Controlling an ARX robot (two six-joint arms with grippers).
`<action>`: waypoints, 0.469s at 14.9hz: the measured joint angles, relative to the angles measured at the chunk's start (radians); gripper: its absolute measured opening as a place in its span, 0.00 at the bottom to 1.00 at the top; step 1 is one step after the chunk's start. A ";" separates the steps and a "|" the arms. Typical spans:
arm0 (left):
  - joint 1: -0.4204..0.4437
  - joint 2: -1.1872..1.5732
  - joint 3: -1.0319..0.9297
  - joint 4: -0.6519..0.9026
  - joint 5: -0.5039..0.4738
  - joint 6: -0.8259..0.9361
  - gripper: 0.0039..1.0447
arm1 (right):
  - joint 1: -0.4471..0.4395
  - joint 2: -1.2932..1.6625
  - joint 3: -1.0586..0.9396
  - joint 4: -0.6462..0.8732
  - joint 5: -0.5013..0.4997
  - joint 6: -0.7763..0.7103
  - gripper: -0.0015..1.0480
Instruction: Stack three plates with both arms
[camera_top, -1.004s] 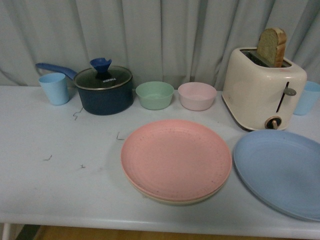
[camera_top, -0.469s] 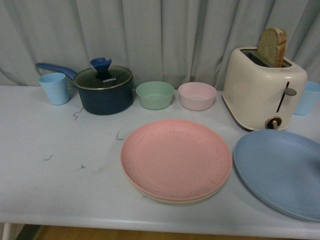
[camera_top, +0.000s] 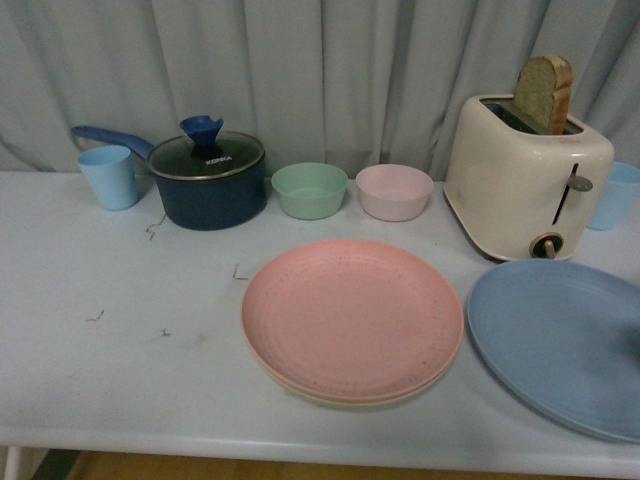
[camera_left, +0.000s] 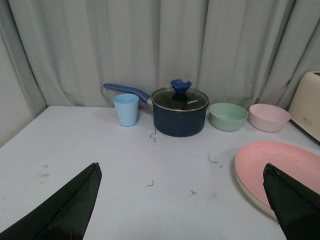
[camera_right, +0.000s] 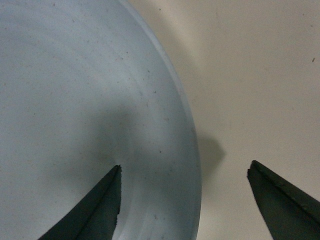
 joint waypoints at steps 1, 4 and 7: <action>0.000 0.000 0.000 0.000 0.000 0.000 0.94 | 0.000 0.003 0.002 0.004 0.000 0.005 0.67; 0.000 0.000 0.000 0.000 0.000 0.000 0.94 | -0.001 0.013 0.004 0.008 0.007 0.013 0.41; 0.000 0.000 0.000 0.000 0.000 0.000 0.94 | -0.036 -0.006 -0.013 0.033 -0.030 0.031 0.08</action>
